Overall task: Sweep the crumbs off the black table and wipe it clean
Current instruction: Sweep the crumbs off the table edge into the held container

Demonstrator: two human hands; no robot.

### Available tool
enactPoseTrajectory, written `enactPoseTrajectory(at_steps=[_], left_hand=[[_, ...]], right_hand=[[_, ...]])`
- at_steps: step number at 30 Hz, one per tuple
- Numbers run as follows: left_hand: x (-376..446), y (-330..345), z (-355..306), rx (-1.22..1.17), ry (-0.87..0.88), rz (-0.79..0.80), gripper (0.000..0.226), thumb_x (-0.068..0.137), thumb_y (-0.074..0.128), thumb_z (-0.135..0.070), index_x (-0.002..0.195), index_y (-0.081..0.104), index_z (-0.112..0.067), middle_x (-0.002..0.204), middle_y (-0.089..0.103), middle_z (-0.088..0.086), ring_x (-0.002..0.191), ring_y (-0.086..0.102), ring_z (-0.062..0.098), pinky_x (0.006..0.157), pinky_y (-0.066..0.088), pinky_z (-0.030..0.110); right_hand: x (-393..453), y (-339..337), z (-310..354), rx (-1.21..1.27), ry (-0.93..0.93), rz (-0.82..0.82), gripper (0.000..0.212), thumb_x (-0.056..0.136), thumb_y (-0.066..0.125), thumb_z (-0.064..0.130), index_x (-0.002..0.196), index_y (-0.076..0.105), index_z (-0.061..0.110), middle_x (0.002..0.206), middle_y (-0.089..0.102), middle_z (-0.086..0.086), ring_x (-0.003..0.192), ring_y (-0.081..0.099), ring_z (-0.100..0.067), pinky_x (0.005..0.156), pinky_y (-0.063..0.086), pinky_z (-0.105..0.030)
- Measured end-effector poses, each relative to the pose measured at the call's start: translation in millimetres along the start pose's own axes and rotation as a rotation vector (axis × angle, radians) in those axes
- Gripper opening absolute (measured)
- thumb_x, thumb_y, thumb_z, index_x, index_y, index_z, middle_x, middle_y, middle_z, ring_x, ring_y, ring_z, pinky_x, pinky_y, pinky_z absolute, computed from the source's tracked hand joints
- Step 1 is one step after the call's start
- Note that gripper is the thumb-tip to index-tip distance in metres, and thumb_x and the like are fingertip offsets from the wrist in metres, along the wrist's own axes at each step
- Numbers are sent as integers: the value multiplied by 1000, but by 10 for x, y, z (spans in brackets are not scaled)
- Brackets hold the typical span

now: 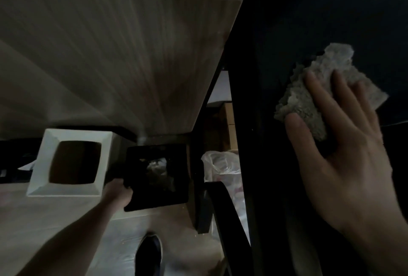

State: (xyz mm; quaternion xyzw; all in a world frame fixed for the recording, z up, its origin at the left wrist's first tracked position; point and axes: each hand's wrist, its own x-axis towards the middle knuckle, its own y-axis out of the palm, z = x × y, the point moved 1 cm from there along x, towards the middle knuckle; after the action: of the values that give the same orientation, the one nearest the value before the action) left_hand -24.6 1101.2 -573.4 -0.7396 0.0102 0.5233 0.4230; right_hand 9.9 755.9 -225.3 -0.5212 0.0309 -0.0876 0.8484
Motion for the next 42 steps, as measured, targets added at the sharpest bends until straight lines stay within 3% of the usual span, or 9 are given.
enactPoseTrajectory(at_steps=[6, 13, 16, 22, 25, 30, 33, 36, 42], left_hand=[[-812, -317, 16, 135, 47, 23, 38, 106, 52, -14, 139, 60, 4, 142, 62, 24, 133, 59, 37, 104, 48, 37], [-1699, -617, 660, 229, 111, 22, 27, 95, 53, -18, 104, 79, -14, 96, 79, 8, 94, 75, 30, 70, 54, 32], [-2274, -713, 835, 270, 65, 30, 26, 94, 54, -17, 104, 78, -15, 101, 80, 12, 99, 76, 34, 74, 56, 34], [-3391, -734, 1242, 187, 40, 47, 19, 93, 57, -14, 84, 73, -17, 92, 77, 15, 83, 71, 34, 66, 49, 31], [-3774, -650, 1472, 164, 34, 38, 28, 92, 59, -13, 65, 62, -19, 76, 72, 13, 77, 71, 34, 61, 45, 30], [-4157, -405, 1751, 147, 18, 45, 26, 87, 59, -15, 61, 62, -16, 81, 79, 14, 83, 77, 34, 60, 44, 31], [-4315, -193, 1822, 116, 20, 49, 20, 84, 63, -18, 64, 66, -18, 84, 80, 11, 86, 78, 33, 63, 48, 29], [-4411, -19, 1800, 114, 47, 71, 16, 82, 64, -19, 66, 65, -19, 84, 80, 10, 92, 78, 33, 69, 53, 31], [-4484, 225, 1733, 163, 114, 167, 22, 84, 61, -20, 63, 59, -16, 74, 71, 6, 91, 77, 32, 65, 47, 29]], right_hand=[[-18, -28, -69, 28, -21, -15, 56, 106, 48, 48, 159, 35, 40, 172, 25, 8, 161, 10, -12, 130, 20, -52], [-425, -221, -176, 41, -128, 113, 56, 107, 51, 34, 161, 35, 33, 172, 26, 7, 162, 12, -16, 127, 28, -52], [-912, -388, -250, 72, -155, 210, 55, 107, 51, 29, 160, 38, 33, 171, 27, 9, 161, 13, -13, 128, 28, -48], [-1381, -841, -441, 189, -188, 318, 55, 102, 54, 5, 149, 56, 33, 155, 54, 8, 146, 48, -13, 112, 51, -38], [-1198, -1143, -492, 335, -96, 321, 54, 106, 46, 6, 152, 51, 35, 145, 63, 7, 129, 61, -10, 107, 54, -34], [-695, -1421, -618, 273, -68, 218, 64, 104, 43, 4, 160, 35, 33, 153, 54, 6, 140, 50, -10, 114, 45, -29], [-565, -1248, -767, 24, -3, 371, 73, 100, 49, 3, 164, 24, 28, 172, 23, -2, 159, 22, -25, 127, 29, -41], [-734, -1033, -857, -86, -44, 415, 74, 104, 53, 26, 165, 11, 25, 176, -3, -8, 162, 0, -34, 131, 13, -49], [-1424, -1003, -891, -33, -185, 355, 62, 106, 50, 23, 163, 25, 27, 175, 13, -1, 162, 8, -23, 131, 17, -51]])
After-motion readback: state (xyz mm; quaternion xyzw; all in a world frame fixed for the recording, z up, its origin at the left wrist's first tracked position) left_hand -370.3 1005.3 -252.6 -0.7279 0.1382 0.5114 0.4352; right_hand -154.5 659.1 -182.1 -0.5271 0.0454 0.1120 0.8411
